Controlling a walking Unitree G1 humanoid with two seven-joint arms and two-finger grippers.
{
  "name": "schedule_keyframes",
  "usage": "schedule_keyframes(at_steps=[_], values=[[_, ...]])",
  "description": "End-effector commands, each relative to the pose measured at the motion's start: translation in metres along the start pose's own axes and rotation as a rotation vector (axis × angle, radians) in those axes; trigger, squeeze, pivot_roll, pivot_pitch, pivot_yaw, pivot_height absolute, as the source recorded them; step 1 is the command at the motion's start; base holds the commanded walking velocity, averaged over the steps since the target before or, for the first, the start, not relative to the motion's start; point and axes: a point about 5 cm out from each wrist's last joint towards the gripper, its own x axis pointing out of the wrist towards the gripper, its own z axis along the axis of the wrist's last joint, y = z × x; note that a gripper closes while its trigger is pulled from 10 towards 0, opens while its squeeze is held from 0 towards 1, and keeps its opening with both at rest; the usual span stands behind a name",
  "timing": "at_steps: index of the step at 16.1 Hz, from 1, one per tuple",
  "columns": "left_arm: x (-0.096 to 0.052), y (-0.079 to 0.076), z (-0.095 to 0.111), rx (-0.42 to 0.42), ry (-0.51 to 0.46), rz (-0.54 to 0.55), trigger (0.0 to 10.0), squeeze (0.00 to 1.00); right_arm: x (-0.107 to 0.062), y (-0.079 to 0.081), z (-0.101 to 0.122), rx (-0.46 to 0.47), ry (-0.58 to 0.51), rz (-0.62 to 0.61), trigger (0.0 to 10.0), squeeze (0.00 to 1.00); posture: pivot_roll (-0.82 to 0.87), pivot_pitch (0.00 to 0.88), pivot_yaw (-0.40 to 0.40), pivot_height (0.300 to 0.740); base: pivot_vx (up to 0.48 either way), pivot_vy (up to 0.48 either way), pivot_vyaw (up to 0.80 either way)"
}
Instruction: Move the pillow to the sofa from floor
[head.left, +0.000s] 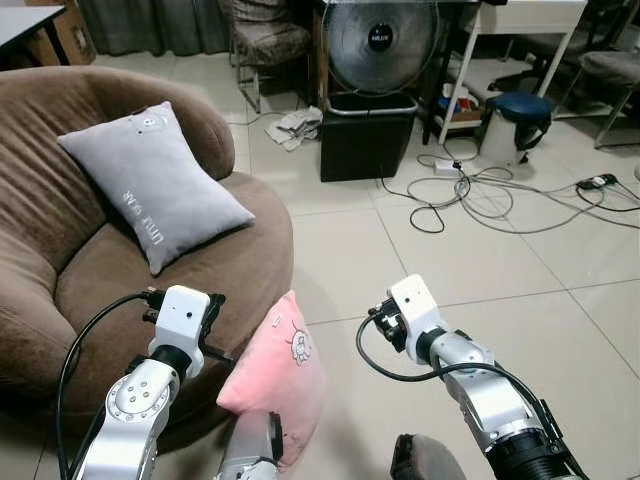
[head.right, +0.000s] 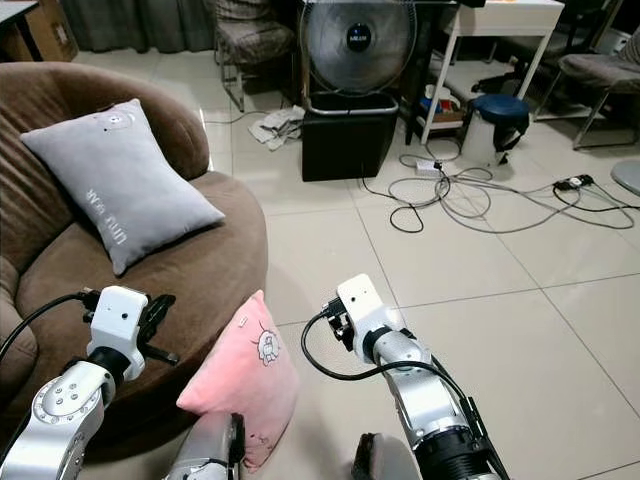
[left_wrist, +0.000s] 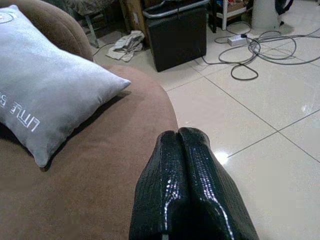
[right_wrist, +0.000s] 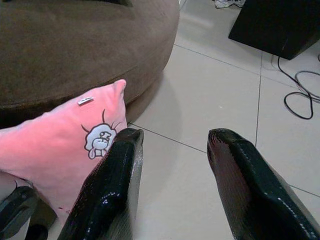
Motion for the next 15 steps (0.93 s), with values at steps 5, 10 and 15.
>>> schedule_keyframes(at_steps=[5, 10, 15], values=[[0.0012, -0.0023, -0.0001, 0.008, 0.011, -0.013, 10.0, 0.00, -0.0027, -0.0017, 0.0064, -0.005, -0.007, -0.005, 10.0, 0.00, 0.12, 0.000, -0.010, 0.619, 0.000, 0.000, 0.00], [0.0016, -0.0023, -0.0005, 0.009, 0.013, -0.017, 10.0, 0.00, -0.0035, -0.0016, 0.0075, -0.005, -0.004, -0.006, 10.0, 0.00, 0.12, 0.000, -0.010, 0.576, 0.000, 0.000, 0.00], [0.0024, -0.0025, -0.0007, 0.010, 0.013, -0.017, 10.0, 0.00, -0.0050, -0.0018, 0.0100, -0.018, -0.021, -0.005, 10.0, 0.00, 0.12, 0.000, -0.009, 0.551, 0.000, 0.000, 0.00]])
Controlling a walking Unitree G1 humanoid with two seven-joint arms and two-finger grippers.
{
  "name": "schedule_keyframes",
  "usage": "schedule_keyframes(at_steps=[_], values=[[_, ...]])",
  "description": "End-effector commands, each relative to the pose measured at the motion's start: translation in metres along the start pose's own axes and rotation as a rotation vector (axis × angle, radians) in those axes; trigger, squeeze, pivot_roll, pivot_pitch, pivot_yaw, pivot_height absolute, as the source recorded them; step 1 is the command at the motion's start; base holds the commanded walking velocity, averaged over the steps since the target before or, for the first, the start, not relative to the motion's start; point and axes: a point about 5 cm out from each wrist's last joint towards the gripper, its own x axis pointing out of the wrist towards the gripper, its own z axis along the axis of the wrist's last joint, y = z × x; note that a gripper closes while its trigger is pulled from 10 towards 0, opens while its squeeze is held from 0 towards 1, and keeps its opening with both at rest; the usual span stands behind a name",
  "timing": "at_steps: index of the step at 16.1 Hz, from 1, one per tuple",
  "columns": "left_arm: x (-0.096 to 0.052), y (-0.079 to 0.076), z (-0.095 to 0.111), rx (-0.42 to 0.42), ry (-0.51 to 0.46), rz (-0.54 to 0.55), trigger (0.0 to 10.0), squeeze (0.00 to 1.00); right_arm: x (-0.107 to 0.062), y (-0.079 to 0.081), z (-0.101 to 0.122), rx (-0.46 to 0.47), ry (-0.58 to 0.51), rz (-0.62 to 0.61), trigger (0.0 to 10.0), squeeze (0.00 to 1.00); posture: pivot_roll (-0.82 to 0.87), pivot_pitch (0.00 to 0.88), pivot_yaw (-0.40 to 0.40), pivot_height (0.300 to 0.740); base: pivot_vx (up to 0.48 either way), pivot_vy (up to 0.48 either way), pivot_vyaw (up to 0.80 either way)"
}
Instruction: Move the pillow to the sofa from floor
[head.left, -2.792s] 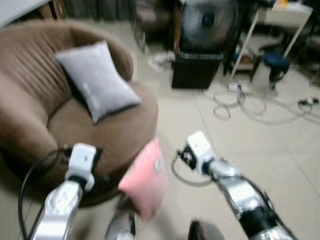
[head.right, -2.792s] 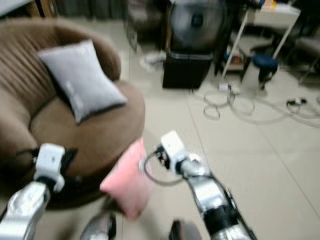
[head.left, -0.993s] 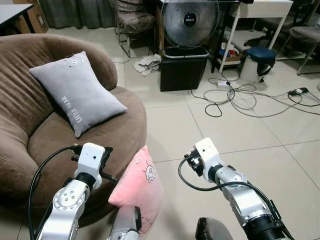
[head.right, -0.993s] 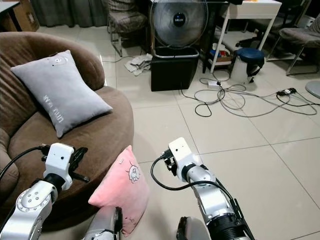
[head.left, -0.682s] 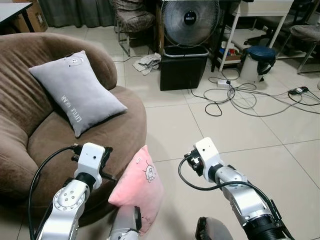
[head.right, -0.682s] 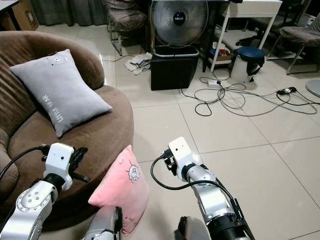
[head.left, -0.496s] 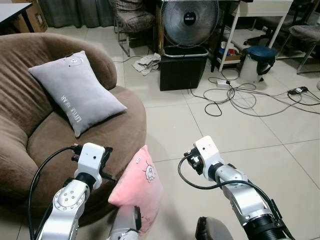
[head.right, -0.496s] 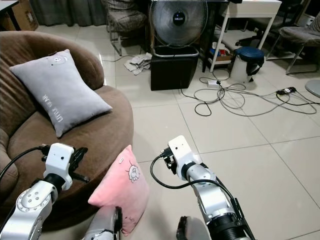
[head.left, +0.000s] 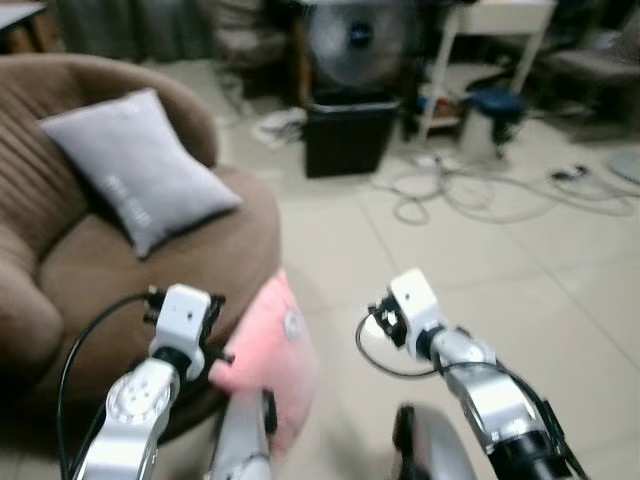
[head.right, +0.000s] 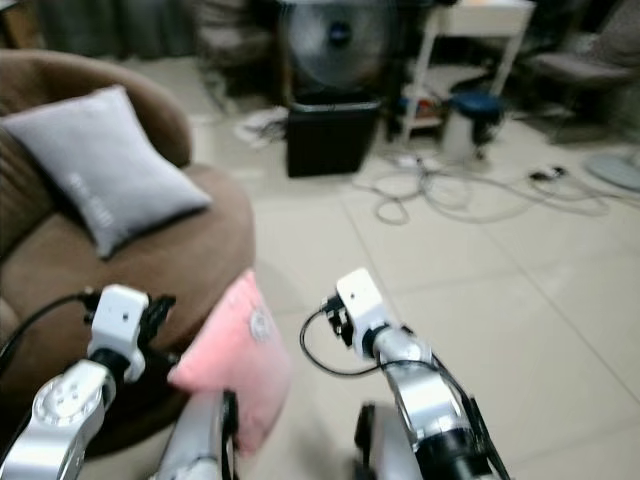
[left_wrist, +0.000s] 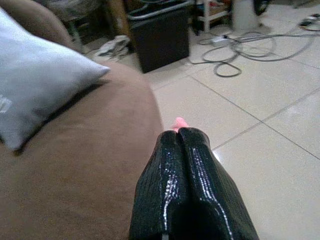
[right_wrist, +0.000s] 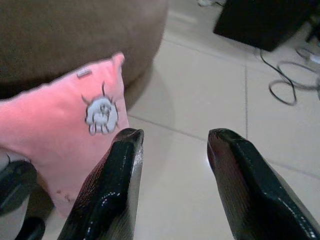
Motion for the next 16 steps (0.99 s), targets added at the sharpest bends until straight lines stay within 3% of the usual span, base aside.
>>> schedule_keyframes(at_steps=[1, 5, 8, 15, 16], values=[[0.002, -0.002, 0.000, 0.007, 0.010, -0.014, 10.0, 0.00, -0.002, -0.002, 0.004, -0.016, -0.022, 0.002, 10.0, 0.00, 0.12, 0.000, -0.011, 0.551, 0.000, 0.000, 0.00], [0.014, 0.004, -0.001, 0.036, 0.024, -0.019, 10.0, 0.00, -0.002, 0.005, 0.017, -0.055, -0.108, 0.175, 10.0, 0.00, 0.11, 0.000, -0.010, 0.551, 0.000, 0.000, 0.00], [0.025, 0.007, -0.002, 0.049, 0.038, -0.004, 10.0, 0.00, -0.001, 0.001, 0.019, -0.091, -0.101, 0.192, 10.0, 0.00, 0.11, 0.000, -0.017, 0.551, 0.000, 0.000, 0.00], [0.041, -0.007, -0.024, 0.050, 0.126, -0.066, 10.0, 0.00, -0.007, 0.000, 0.017, -0.161, -0.065, 0.257, 10.0, 0.00, 0.09, 0.000, -0.048, 0.551, 0.000, 0.000, 0.00], [0.045, -0.003, -0.026, 0.020, 0.132, -0.051, 10.0, 1.00, -0.007, 0.001, 0.016, -0.178, -0.065, 0.276, 10.0, 0.00, 0.07, 0.000, -0.049, 0.551, 0.000, 0.000, 0.00]])
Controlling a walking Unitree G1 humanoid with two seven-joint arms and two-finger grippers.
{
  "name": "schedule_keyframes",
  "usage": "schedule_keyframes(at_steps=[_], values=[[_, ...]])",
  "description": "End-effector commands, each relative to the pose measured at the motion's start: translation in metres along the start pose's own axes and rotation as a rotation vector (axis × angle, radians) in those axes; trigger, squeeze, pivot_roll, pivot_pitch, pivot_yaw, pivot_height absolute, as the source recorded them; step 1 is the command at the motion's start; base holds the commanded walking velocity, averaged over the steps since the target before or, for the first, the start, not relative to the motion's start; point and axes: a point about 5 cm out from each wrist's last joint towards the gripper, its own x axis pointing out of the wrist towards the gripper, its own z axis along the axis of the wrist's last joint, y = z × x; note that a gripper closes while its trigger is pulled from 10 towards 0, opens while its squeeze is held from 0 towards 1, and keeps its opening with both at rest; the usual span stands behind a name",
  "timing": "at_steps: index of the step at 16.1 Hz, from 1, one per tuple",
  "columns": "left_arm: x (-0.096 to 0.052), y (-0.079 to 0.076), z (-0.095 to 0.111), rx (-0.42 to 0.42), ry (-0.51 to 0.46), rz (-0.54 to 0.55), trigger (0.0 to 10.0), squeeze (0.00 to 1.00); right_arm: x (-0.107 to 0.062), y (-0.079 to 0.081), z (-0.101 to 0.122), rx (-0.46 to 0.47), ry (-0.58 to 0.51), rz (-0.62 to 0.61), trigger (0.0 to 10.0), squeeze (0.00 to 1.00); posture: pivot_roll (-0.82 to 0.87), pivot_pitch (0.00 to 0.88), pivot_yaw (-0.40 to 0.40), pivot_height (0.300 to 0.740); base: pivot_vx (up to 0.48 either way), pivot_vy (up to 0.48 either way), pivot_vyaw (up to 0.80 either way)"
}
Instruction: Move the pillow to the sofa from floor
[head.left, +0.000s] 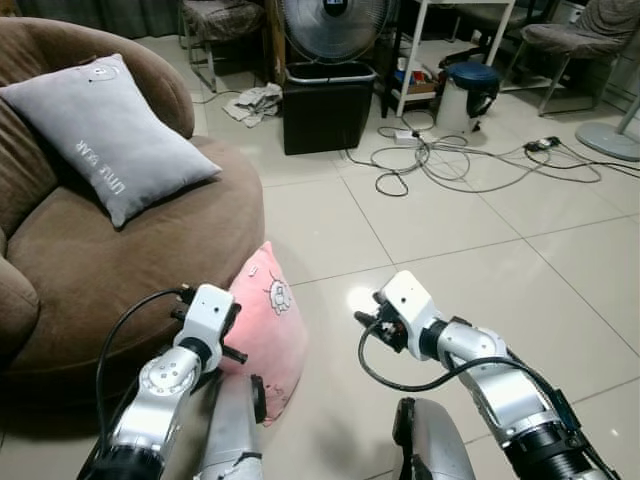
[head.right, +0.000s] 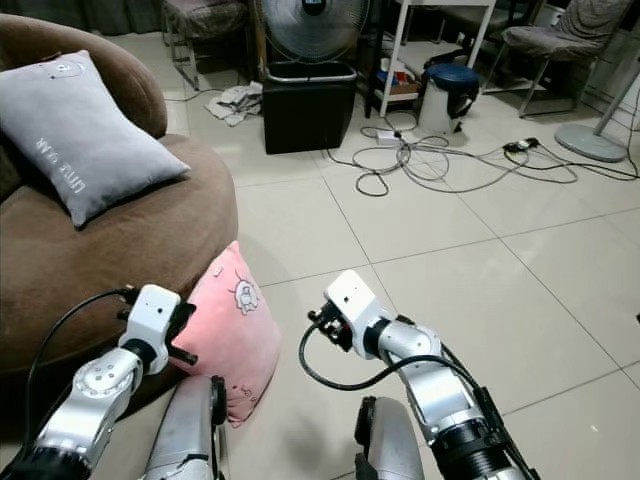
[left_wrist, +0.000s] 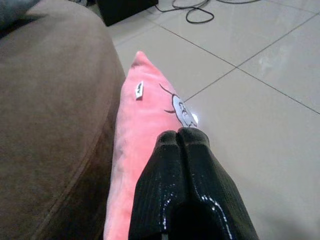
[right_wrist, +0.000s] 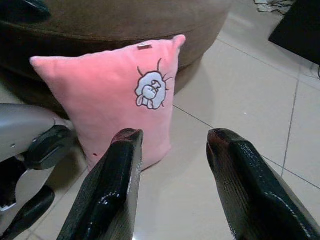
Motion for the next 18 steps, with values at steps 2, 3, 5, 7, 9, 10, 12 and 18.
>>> schedule_keyframes(at_steps=[2, 3, 5, 7, 9, 10, 12, 18], values=[[0.011, 0.013, 0.003, -0.061, 0.006, 0.046, 10.0, 1.00, -0.001, -0.007, 0.007, -0.055, -0.002, 0.027, 10.0, 0.00, 0.04, 0.000, -0.053, 0.551, 0.000, 0.000, 0.00], [0.013, 0.015, 0.003, -0.061, 0.009, 0.052, 10.0, 1.00, -0.001, -0.008, 0.008, -0.063, -0.001, 0.029, 10.0, 0.00, 0.04, 0.000, -0.053, 0.551, 0.000, 0.000, 0.00], [0.014, 0.020, 0.000, -0.064, 0.031, 0.080, 10.0, 1.00, -0.004, -0.010, 0.008, -0.086, 0.007, 0.044, 10.0, 0.00, 0.01, 0.000, -0.062, 0.551, 0.000, 0.000, 0.00], [0.008, 0.032, -0.017, -0.055, 0.084, 0.155, 10.0, 1.00, -0.012, -0.006, 0.008, -0.119, 0.020, 0.095, 10.0, 0.00, -0.03, 0.012, -0.097, 0.551, 0.000, 0.000, 0.00], [0.001, 0.039, -0.029, -0.072, 0.115, 0.190, 10.0, 1.00, -0.018, -0.003, 0.009, -0.145, 0.031, 0.146, 10.0, 0.00, -0.04, 0.053, -0.133, 0.551, 0.000, 0.000, 0.00], [0.000, 0.040, -0.031, -0.069, 0.123, 0.195, 10.0, 1.00, -0.019, -0.003, 0.009, -0.155, 0.034, 0.155, 10.0, 0.00, -0.04, 0.053, -0.133, 0.551, 0.000, 0.000, 0.00], [-0.005, 0.046, -0.038, -0.068, 0.142, 0.224, 10.0, 1.00, -0.021, -0.004, 0.012, -0.190, 0.042, 0.196, 10.0, 0.00, -0.06, 0.086, -0.161, 0.551, 0.000, 0.000, 0.00], [-0.016, 0.064, -0.046, -0.075, 0.140, 0.316, 10.0, 1.00, -0.026, 0.007, 0.020, -0.224, 0.044, 0.286, 10.0, 0.00, -0.10, 0.149, -0.233, 0.551, 0.000, 0.000, 0.00]])
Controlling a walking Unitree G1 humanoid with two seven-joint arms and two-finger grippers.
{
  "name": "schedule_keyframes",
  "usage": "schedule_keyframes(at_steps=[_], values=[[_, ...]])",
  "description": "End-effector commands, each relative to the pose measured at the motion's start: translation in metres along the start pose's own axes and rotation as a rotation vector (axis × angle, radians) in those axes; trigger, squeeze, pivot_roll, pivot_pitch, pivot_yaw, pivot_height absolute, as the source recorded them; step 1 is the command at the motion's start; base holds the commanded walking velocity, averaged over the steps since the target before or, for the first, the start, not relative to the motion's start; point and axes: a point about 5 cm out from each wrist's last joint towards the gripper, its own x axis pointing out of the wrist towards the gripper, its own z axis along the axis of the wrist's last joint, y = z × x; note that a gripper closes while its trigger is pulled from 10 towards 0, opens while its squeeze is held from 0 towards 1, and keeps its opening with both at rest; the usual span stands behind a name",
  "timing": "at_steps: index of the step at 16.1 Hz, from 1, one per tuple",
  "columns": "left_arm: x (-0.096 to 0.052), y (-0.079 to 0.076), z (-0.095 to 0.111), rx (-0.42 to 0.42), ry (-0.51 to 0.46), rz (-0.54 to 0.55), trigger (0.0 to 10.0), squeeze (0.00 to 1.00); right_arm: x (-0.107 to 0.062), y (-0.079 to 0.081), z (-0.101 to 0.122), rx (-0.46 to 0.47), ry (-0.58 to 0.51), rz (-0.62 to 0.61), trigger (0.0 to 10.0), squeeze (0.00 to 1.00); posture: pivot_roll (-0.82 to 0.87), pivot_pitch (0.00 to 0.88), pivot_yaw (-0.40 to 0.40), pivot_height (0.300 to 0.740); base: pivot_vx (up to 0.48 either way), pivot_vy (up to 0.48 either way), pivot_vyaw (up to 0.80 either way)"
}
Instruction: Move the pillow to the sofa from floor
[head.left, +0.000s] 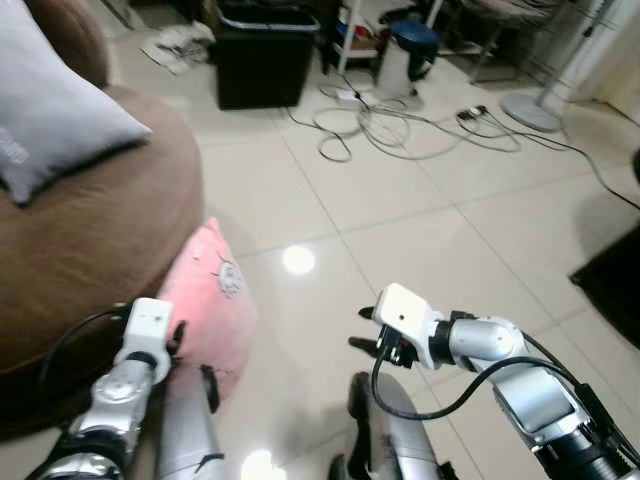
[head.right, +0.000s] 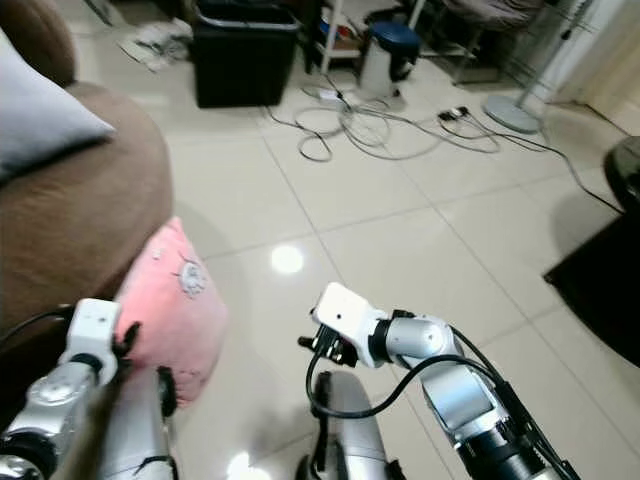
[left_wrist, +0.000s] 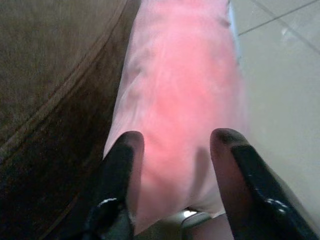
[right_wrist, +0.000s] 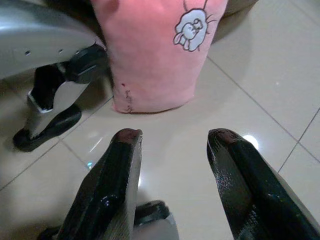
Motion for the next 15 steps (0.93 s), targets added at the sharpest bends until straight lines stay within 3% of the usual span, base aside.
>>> schedule_keyframes(at_steps=[1, 6, 8, 10, 15], values=[[0.001, -0.003, 0.002, -0.006, -0.010, 0.002, 10.0, 1.00, -0.005, 0.000, -0.001, 0.001, 0.012, 0.015, 10.0, 0.00, -0.10, 0.152, -0.239, 0.551, 0.000, 0.000, 0.00], [0.001, 0.016, 0.010, 0.016, -0.053, 0.128, 10.0, 1.00, -0.013, 0.006, 0.003, -0.023, 0.017, 0.079, 10.0, 0.00, -0.12, 0.156, -0.287, 0.551, 0.000, 0.000, 0.00], [0.002, 0.017, 0.009, 0.032, -0.038, 0.130, 10.0, 1.00, -0.013, 0.006, 0.005, -0.025, 0.014, 0.082, 10.0, 0.00, -0.13, 0.155, -0.288, 0.551, 0.000, 0.000, 0.00], [0.001, 0.030, 0.014, 0.111, -0.038, 0.185, 10.0, 1.00, -0.009, 0.009, 0.012, -0.022, -0.018, 0.114, 10.0, 0.00, -0.15, 0.160, -0.309, 0.551, 0.000, 0.000, 0.00], [-0.006, 0.043, -0.003, 0.161, 0.066, 0.194, 10.0, 1.00, -0.017, 0.023, 0.016, -0.078, -0.039, 0.211, 10.0, 0.00, -0.18, 0.175, -0.341, 0.551, 0.000, 0.000, 0.00]])
